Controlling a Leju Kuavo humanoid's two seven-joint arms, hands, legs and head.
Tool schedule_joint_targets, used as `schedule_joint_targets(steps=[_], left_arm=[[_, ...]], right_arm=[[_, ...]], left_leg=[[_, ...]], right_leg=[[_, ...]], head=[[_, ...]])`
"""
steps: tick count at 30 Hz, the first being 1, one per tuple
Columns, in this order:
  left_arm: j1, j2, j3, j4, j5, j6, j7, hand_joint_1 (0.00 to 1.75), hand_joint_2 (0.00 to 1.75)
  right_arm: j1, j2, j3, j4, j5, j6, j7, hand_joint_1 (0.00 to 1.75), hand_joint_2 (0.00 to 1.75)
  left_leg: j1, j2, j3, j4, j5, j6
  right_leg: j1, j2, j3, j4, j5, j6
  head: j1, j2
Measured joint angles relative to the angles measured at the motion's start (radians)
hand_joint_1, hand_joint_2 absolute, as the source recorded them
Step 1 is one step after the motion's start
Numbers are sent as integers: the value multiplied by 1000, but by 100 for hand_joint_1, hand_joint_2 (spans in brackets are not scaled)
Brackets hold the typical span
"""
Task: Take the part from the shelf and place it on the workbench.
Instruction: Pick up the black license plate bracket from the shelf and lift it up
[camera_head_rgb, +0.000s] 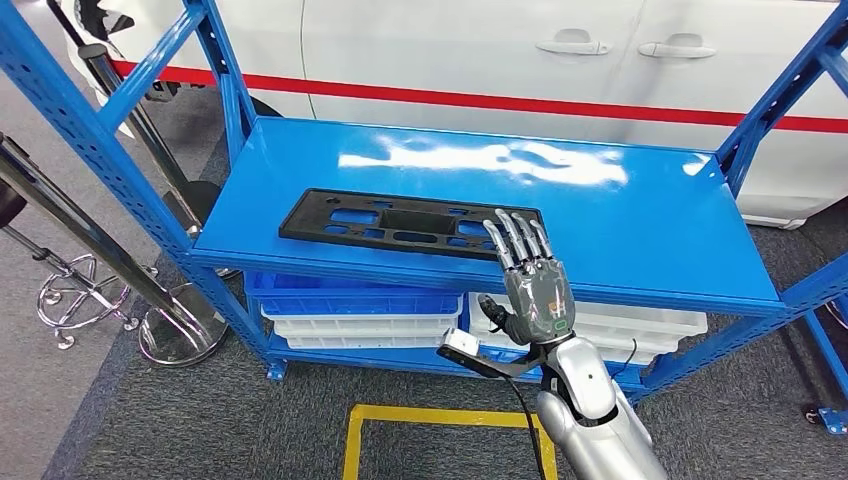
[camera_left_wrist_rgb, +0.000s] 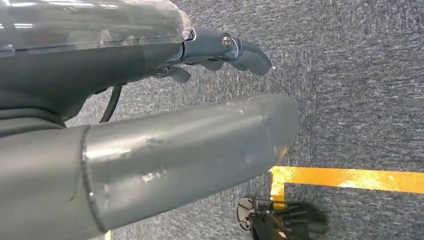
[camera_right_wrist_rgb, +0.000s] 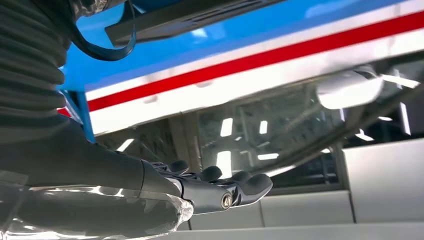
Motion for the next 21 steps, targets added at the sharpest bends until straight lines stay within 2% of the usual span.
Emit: schedule_joint_targets(steps=[4,12,21], left_arm=[[-4,0,-12,0,-16,-1,6,0,0],[-19,-1,-43,0,-41,-2,29,0,0],[-24,-6,-52,0,-42,-2,30,0,0]], right_arm=[[-58,1,-11,121,23,18,23,0,175],[-177,6,-52,381,41,-65,30,0,175],[-205,8,-82,478,40,-98,24,0,175]], left_leg=[[0,0,0,0,0,0],[0,0,0,0,0,0],[0,0,0,0,0,0]], right_leg=[[0,0,0,0,0,0],[0,0,0,0,0,0],[0,0,0,0,0,0]], head=[[0,0],[0,0],[0,0]])
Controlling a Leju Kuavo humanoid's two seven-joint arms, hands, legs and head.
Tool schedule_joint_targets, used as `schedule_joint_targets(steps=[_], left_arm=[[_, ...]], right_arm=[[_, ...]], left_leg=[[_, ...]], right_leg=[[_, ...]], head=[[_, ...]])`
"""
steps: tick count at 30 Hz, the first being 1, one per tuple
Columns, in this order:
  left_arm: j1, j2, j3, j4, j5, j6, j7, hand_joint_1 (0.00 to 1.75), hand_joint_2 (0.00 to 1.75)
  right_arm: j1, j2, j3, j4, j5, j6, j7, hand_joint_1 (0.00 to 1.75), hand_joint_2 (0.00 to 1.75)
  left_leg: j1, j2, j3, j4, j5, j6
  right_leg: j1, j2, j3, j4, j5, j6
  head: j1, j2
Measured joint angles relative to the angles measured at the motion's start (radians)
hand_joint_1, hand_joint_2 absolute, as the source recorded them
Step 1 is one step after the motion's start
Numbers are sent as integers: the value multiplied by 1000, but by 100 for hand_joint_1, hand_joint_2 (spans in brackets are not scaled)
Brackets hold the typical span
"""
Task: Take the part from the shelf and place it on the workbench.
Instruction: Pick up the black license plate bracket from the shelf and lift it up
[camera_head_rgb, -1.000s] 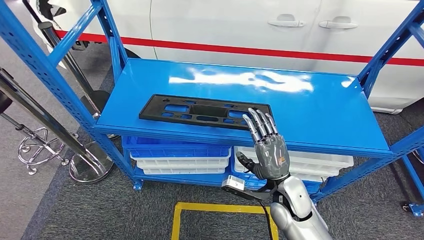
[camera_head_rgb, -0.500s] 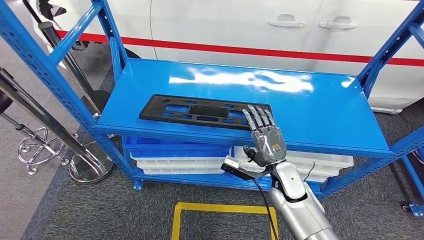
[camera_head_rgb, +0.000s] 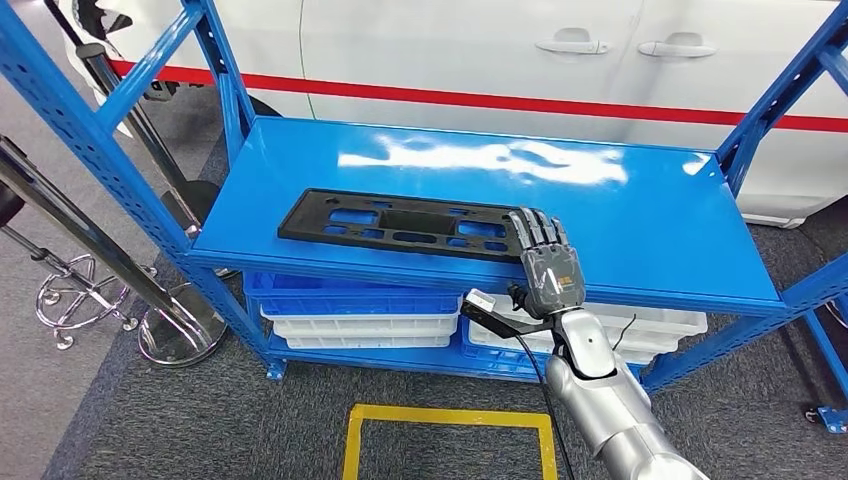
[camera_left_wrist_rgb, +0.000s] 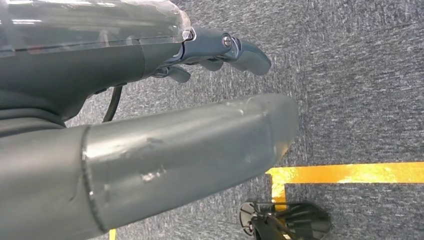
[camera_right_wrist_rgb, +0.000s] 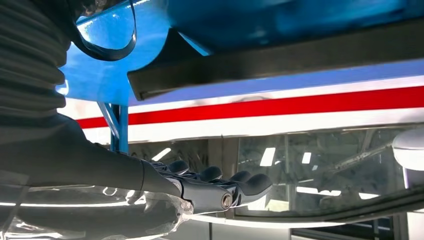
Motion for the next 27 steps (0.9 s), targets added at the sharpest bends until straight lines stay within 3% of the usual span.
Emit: schedule_joint_targets(steps=[8,27], left_arm=[[1,-2,-1,0,-1,0,5,0,0],[-1,-8,-19,0,-4,1,3,0,0]], right_arm=[[11,0,-46,11,-16,-50,-11,0,175],[28,-10,-119,24,-25,-62,-18,0,175]], left_leg=[[0,0,0,0,0,0],[0,0,0,0,0,0]], right_leg=[[0,0,0,0,0,0],[0,0,0,0,0,0]], head=[[0,0],[0,0]])
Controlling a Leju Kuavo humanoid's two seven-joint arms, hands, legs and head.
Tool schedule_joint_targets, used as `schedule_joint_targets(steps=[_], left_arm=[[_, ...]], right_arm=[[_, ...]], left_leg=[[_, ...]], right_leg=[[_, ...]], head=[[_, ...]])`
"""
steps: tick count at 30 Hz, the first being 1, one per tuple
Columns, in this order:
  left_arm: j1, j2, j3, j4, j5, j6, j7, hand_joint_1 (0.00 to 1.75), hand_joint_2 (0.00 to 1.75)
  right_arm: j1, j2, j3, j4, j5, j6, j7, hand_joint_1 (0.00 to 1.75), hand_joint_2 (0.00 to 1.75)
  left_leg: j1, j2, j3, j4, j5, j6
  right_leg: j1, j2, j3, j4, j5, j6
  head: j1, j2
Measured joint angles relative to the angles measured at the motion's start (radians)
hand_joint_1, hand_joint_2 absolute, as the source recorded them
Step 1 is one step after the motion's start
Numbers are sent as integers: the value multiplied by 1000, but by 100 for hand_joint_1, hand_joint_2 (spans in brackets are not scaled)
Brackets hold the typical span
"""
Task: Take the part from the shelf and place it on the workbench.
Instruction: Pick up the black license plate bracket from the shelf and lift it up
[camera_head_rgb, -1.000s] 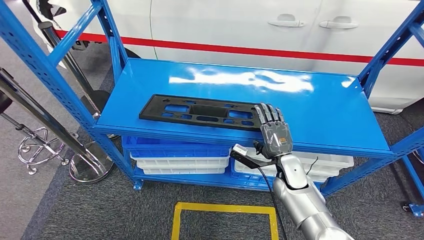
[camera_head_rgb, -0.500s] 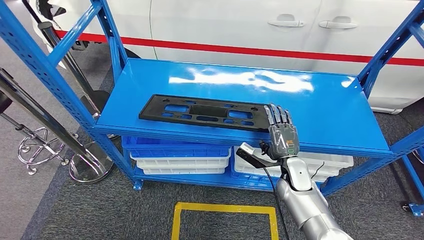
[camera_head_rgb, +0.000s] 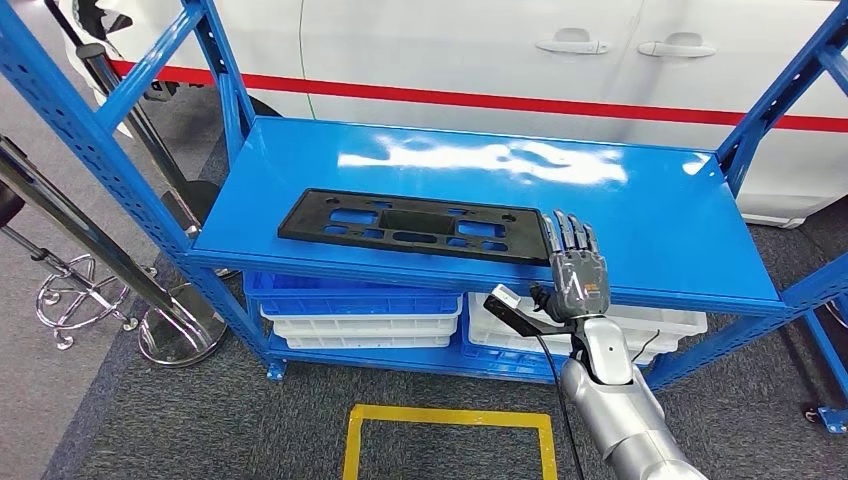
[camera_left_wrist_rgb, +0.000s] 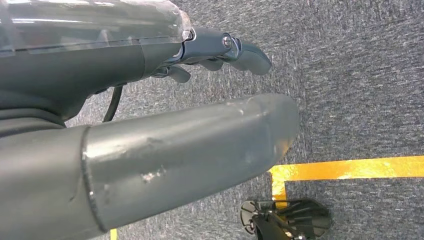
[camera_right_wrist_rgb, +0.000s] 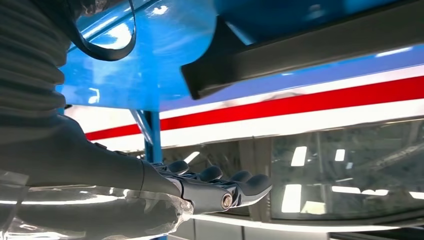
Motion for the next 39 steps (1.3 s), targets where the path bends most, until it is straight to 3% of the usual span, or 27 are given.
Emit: schedule_joint_targets(steps=[11,19,27,39], left_arm=[[-5,-5,-10,0,-13,-7,1,0,0],[-13,-14,-22,0,-10,-32,3,0,0],[-13,-19,-31,0,-10,-37,-3,0,0],[-13,-19,-32,0,-9,-39,-5,0,0]], right_arm=[[-32,-6,-18,48,17,1,-23,0,175],[-114,52,2,104,85,14,-32,0,175],[-124,115,89,123,138,22,-18,0,175],[-127,128,115,125,121,22,-11,0,175]], left_leg=[[0,0,0,0,0,0],[0,0,0,0,0,0],[0,0,0,0,0,0],[0,0,0,0,0,0]], right_leg=[[-1,0,0,0,0,0],[0,0,0,1,0,0],[0,0,0,1,0,0],[0,0,0,1,0,0]], head=[[0,0],[0,0],[0,0],[0,0]])
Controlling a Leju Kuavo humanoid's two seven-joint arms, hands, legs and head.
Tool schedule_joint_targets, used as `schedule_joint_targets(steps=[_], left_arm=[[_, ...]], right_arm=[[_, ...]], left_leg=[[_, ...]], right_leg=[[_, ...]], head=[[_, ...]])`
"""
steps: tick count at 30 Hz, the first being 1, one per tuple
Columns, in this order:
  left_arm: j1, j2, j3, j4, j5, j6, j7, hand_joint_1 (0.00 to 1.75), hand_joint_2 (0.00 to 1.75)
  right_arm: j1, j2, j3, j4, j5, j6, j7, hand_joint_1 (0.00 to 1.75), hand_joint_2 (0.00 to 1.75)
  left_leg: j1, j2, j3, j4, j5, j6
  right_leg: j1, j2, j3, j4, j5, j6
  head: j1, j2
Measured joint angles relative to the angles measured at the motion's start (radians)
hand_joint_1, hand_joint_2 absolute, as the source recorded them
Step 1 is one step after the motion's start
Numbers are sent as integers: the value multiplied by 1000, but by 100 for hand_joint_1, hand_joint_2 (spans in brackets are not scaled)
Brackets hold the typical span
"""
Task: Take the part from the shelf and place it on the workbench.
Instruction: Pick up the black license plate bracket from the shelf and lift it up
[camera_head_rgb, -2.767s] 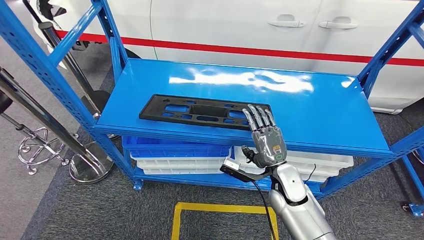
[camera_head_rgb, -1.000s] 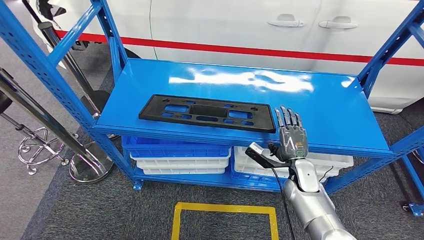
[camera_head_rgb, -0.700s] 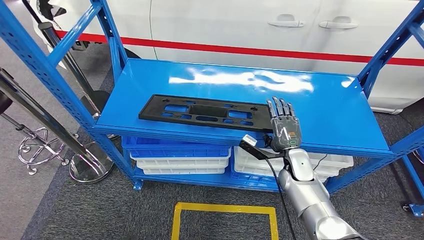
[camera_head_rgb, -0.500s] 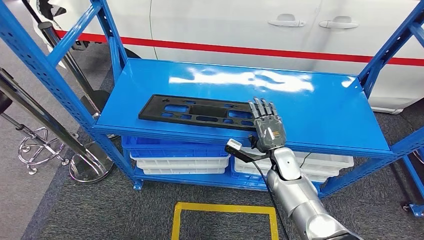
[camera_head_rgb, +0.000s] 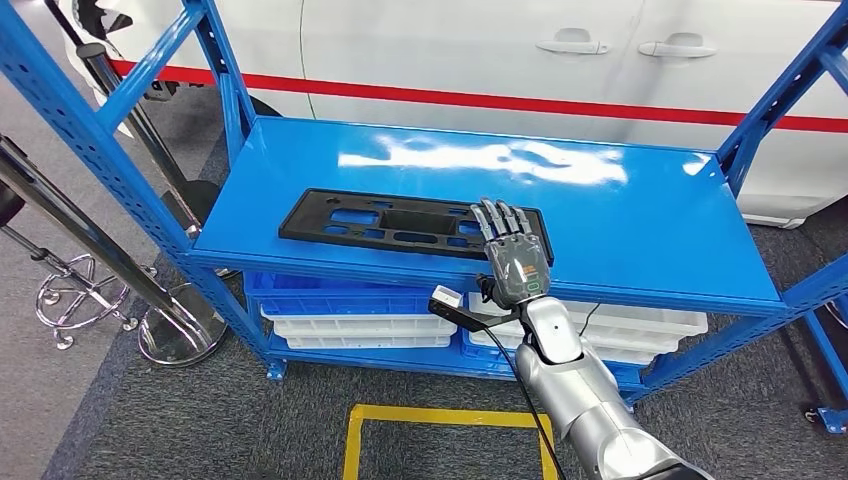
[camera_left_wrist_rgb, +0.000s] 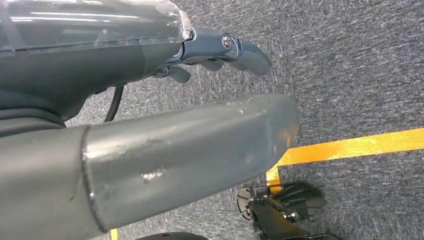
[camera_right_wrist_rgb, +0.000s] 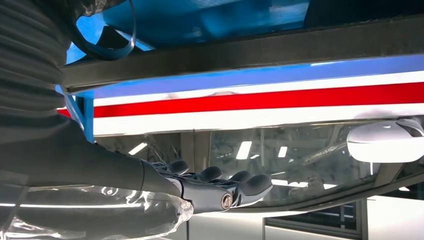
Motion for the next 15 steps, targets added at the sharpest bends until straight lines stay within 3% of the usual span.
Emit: schedule_joint_targets(steps=[5,12,14,15], left_arm=[[1,0,0,0,0,0,-5,0,0],[2,0,-1,0,0,-5,-12,0,0],[2,0,-3,0,0,-6,-13,0,0],[2,0,-4,0,0,-7,-13,0,0]], right_arm=[[4,-1,1,0,-13,-1,0,0,175],[11,-3,0,-2,-26,-3,0,0,175],[12,-7,0,-5,-33,-4,-1,0,175],[14,-10,0,-7,-36,-4,-1,0,175]], left_leg=[[0,0,0,0,0,0],[-2,1,3,-6,3,9],[4,4,13,-21,10,17],[7,6,18,-27,12,20]], right_leg=[[0,0,0,0,0,0],[-5,0,1,-4,3,11],[-6,0,-10,26,-18,18],[-7,0,-30,69,-42,22]], head=[[0,0],[0,0],[0,0],[0,0]])
